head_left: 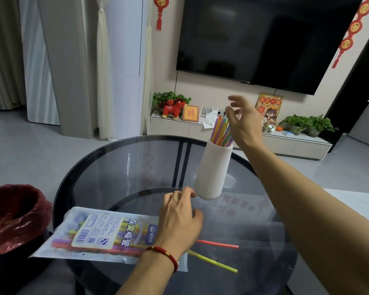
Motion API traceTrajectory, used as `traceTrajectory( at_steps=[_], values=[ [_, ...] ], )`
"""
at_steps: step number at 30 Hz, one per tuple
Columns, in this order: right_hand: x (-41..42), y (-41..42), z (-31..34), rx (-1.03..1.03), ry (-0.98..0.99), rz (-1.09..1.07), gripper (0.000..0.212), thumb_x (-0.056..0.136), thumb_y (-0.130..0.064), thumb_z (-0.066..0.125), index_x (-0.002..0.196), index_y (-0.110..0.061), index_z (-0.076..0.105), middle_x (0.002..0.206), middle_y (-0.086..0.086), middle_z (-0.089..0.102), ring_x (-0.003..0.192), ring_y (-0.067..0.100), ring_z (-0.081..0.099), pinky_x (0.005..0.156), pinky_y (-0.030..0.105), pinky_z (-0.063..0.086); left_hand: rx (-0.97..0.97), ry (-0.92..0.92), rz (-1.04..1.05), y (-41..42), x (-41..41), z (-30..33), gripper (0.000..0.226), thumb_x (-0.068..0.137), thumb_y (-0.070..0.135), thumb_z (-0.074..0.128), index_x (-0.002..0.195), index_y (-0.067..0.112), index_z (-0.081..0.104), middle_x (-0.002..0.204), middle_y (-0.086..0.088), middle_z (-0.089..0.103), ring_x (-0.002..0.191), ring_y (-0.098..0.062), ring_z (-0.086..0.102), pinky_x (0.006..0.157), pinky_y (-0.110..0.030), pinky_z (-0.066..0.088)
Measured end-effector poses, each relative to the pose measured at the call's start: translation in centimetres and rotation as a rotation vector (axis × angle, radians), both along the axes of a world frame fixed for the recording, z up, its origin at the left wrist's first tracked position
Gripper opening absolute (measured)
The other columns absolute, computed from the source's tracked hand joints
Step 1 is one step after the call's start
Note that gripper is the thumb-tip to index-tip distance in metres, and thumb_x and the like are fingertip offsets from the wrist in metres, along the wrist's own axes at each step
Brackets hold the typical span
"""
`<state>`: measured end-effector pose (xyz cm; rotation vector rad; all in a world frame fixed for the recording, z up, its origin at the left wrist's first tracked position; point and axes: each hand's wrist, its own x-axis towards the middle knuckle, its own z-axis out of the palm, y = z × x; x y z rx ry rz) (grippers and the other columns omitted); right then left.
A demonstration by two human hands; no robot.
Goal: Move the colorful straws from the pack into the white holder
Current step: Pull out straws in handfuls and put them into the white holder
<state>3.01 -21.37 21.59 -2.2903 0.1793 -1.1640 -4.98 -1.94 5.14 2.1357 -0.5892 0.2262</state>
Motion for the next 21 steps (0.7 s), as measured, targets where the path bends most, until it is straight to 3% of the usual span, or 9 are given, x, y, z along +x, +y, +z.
traceTrajectory(
  at_steps=[2,4,6,9,12,14,17,19,21],
  values=[
    [0.1,0.0,-1.0,-0.21,0.136,-0.019,0.038,0.109,-0.032,0.048,0.137,-0.015,0.066,0.144,0.011,0.065,0.13,0.028,0.061,0.111,0.046,0.042,-0.003,-0.008,0.001,0.1,0.1,0.0,0.026,0.092,0.021,0.053,0.117,0.026,0.047,0.121,0.004,0.056,0.122,-0.015,0.038,0.099,-0.036,0.043],
    [0.3,-0.1,-1.9,-0.336,0.298,-0.033,0.045,0.109,-0.037,0.039,0.141,-0.013,0.061,0.149,0.013,0.062,0.145,0.031,0.049,0.122,0.057,0.023,-0.005,-0.004,0.002,0.2,0.1,0.1,0.026,0.092,0.021,0.053,0.117,0.026,0.047,0.12,0.003,0.056,0.121,-0.016,0.039,0.099,-0.036,0.043],
    [0.4,-0.3,-2.1,-0.355,0.384,-0.011,0.052,0.108,-0.04,0.039,0.149,-0.01,0.051,0.151,0.017,0.057,0.144,0.032,0.048,0.12,0.057,0.029,0.01,0.001,0.005,0.3,0.2,0.2,0.026,0.092,0.022,0.053,0.117,0.027,0.046,0.12,0.003,0.056,0.121,-0.016,0.039,0.099,-0.038,0.044],
    [-0.1,-0.4,-1.4,-0.254,0.254,0.033,0.052,0.108,-0.036,0.042,0.15,-0.008,0.049,0.151,0.02,0.057,0.135,0.033,0.054,0.112,0.05,0.043,0.054,0.018,-0.002,0.7,0.4,0.0,0.026,0.093,0.024,0.052,0.119,0.026,0.047,0.122,0.003,0.054,0.122,-0.017,0.039,0.098,-0.039,0.048],
    [-1.9,-0.6,-1.0,-0.13,0.013,0.023,0.043,0.102,-0.031,0.046,0.133,-0.007,0.064,0.136,0.015,0.067,0.123,0.025,0.06,0.103,0.039,0.045,0.263,0.012,-0.05,1.5,0.7,-0.4,0.032,0.092,0.03,0.052,0.123,0.025,0.048,0.129,0.004,0.054,0.132,-0.018,0.037,0.107,-0.04,0.038],
    [-3.8,-0.8,-1.7,-0.134,-0.061,0.04,0.036,0.099,-0.029,0.049,0.118,-0.006,0.07,0.121,0.012,0.071,0.107,0.019,0.06,0.096,0.039,0.049,0.489,0.009,-0.136,2.2,0.7,-0.8,0.054,0.086,0.047,0.055,0.135,0.028,0.043,0.146,0.005,0.043,0.147,-0.022,0.019,0.119,-0.054,0.018],
    [-7.2,-0.7,-5.1,-0.16,-0.065,0.088,0.026,0.094,-0.025,0.055,0.102,-0.006,0.072,0.105,0.011,0.071,0.093,0.021,0.062,0.086,0.041,0.054,0.745,0.064,-0.296,4.2,1.2,-1.4,0.111,0.062,0.084,0.052,0.154,0.035,0.015,0.166,0.007,0.005,0.152,-0.019,-0.013,0.118,-0.063,-0.009],
    [-9.8,0.0,-8.6,-0.184,0.056,0.15,0.024,0.093,-0.024,0.056,0.097,-0.008,0.073,0.097,0.008,0.07,0.085,0.02,0.063,0.078,0.041,0.056,0.854,0.132,-0.339,5.8,1.7,-1.7,0.132,0.049,0.091,0.053,0.156,0.035,-0.002,0.167,0.006,-0.007,0.151,-0.019,-0.018,0.117,-0.062,-0.013],
    [-12.4,0.8,-12.8,-0.282,0.323,0.268,0.026,0.093,-0.03,0.056,0.095,-0.013,0.076,0.093,0.004,0.07,0.082,0.018,0.064,0.075,0.044,0.057,0.948,0.193,-0.363,6.8,1.6,-2.3,0.138,0.048,0.087,0.06,0.154,0.037,-0.011,0.168,0.006,-0.006,0.152,-0.02,-0.016,0.117,-0.062,-0.012]
  ],
)
